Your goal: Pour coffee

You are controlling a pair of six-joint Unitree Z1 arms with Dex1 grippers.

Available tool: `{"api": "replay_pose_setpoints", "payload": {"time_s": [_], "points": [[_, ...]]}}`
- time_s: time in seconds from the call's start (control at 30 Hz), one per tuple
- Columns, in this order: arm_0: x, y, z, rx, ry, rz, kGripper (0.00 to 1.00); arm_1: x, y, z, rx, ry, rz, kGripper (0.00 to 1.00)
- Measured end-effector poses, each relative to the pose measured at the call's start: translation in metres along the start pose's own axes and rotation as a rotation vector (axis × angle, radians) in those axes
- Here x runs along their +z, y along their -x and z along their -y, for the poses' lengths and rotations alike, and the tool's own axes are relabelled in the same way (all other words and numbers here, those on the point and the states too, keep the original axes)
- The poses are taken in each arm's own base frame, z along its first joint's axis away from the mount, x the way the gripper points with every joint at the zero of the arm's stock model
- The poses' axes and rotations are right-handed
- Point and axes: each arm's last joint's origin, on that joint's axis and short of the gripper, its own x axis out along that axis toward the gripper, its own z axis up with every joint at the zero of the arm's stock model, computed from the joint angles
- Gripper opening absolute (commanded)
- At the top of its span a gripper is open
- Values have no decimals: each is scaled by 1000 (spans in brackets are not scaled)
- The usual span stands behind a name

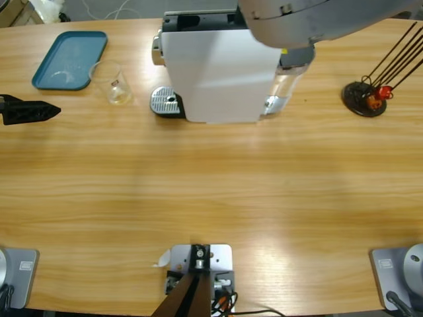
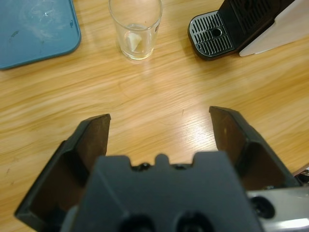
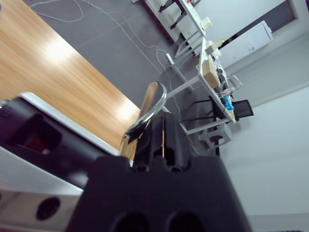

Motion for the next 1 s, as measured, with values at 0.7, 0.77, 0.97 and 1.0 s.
{"api": "replay_pose_setpoints", "payload": {"time_s": [0.7, 0.77, 0.97, 1.0], "points": [[0, 0, 0, 0, 0, -1, 890, -1, -6, -34, 48, -68, -28, 0], [0, -1, 0, 1, 0, -4, 890, 0, -6, -37, 53, -74, -29, 0], [0, -3, 0, 2, 0, -10, 890, 4, -5, -50, 96, -78, -27, 0], [0, -3, 0, 2, 0, -10, 890, 5, -4, -53, 109, -75, -23, 0]]}}
